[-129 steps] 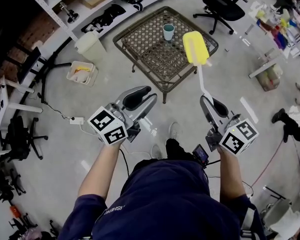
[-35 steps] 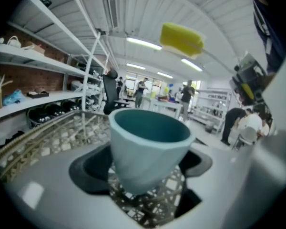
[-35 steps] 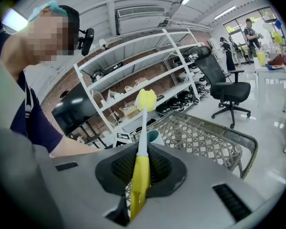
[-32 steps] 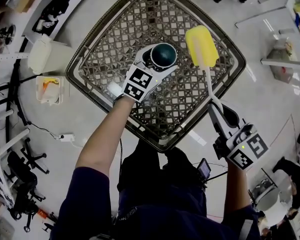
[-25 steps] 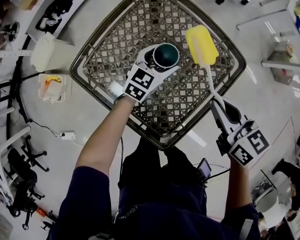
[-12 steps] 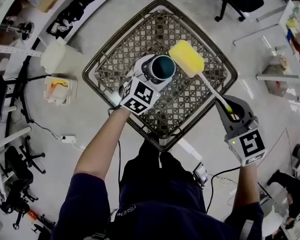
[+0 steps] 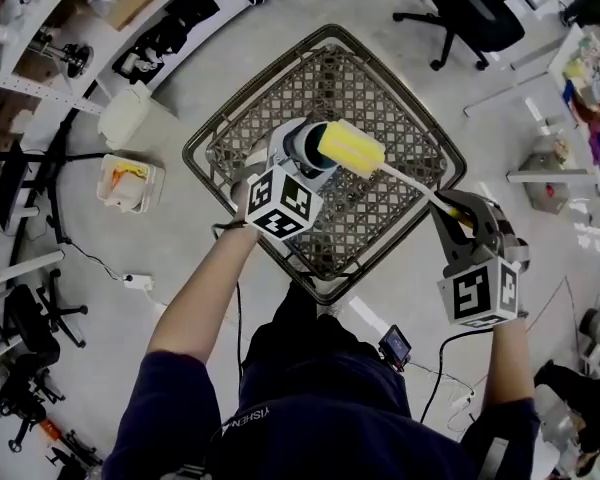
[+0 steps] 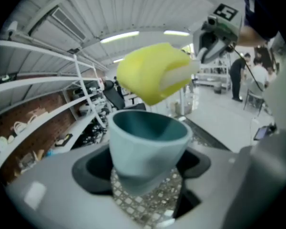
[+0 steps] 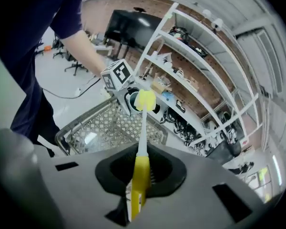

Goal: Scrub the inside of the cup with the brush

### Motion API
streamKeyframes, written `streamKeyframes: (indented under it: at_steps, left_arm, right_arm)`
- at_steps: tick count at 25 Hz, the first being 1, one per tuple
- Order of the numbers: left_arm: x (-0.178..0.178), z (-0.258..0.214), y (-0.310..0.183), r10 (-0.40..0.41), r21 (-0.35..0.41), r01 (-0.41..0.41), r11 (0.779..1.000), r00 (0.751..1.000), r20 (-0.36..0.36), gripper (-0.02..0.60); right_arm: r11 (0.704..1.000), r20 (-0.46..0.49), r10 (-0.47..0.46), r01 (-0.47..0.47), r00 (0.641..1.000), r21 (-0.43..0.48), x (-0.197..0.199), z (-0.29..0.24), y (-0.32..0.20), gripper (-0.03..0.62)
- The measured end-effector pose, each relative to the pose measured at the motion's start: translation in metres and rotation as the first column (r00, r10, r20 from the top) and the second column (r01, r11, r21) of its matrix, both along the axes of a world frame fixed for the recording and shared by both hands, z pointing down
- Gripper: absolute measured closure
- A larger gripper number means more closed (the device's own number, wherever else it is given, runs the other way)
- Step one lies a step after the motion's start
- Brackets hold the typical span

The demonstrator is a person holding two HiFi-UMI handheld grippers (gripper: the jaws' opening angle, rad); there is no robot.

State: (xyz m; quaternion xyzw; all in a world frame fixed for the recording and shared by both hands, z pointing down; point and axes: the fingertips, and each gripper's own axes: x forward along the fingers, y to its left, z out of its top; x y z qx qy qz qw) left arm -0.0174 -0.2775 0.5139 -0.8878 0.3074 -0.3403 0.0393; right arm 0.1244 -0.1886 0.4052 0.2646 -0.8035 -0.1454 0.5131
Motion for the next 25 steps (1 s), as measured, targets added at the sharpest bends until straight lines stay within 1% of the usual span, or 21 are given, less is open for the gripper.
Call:
streamKeyframes:
  at_steps: [3, 6, 8, 11, 15, 17, 20, 23, 25]
  left_arm:
    - [-0.002, -0.010, 0.006, 0.003, 0.036, -0.005, 0.999, 0.997, 0.071, 0.199]
    - [-0.002, -0.017, 0.012, 0.003, 0.072, -0.013, 0.997, 0.992, 0.128, 0.199]
    - [-0.001, -0.020, 0.014, 0.005, 0.089, -0.020, 0.996, 0.986, 0.165, 0.199]
    - [0.000, -0.021, 0.017, 0.003, 0.106, -0.027, 0.994, 0.974, 0.226, 0.199]
    - [0.000, -0.021, 0.021, 0.012, 0.125, -0.056, 0.991, 0.945, 0.328, 0.199]
    - [0.001, -0.023, 0.026, 0.023, 0.130, -0.076, 0.989, 0.931, 0.364, 0.199]
    - [0.003, -0.027, 0.033, 0.039, 0.138, -0.102, 0.985, 0.917, 0.398, 0.199]
    - [0.007, -0.034, 0.039, 0.056, 0.157, -0.135, 0.978, 0.903, 0.426, 0.199]
    - [0.008, -0.044, 0.039, 0.059, 0.185, -0.156, 0.970, 0.894, 0.445, 0.199]
  right_arm:
    - [0.996, -0.112, -0.062, 0.069, 0.992, 0.060, -0.005, -0.014, 0.000, 0.566]
    - [0.990, -0.203, -0.086, 0.107, 0.975, 0.095, -0.007, -0.021, 0.001, 0.566]
    - [0.985, -0.246, -0.096, 0.127, 0.964, 0.115, -0.005, -0.020, 0.004, 0.566]
    - [0.981, -0.291, -0.105, 0.147, 0.951, 0.127, -0.001, -0.016, 0.010, 0.566]
    - [0.972, -0.341, -0.127, 0.186, 0.931, 0.146, -0.008, -0.016, 0.020, 0.566]
    - [0.965, -0.371, -0.134, 0.206, 0.919, 0.161, -0.015, -0.021, 0.022, 0.566]
    - [0.957, -0.410, -0.138, 0.228, 0.901, 0.177, -0.020, -0.030, 0.020, 0.566]
    - [0.959, -0.414, -0.130, 0.221, 0.901, 0.179, -0.018, -0.038, 0.017, 0.566]
    - [0.958, -0.417, -0.124, 0.218, 0.900, 0.185, -0.018, -0.043, 0.016, 0.566]
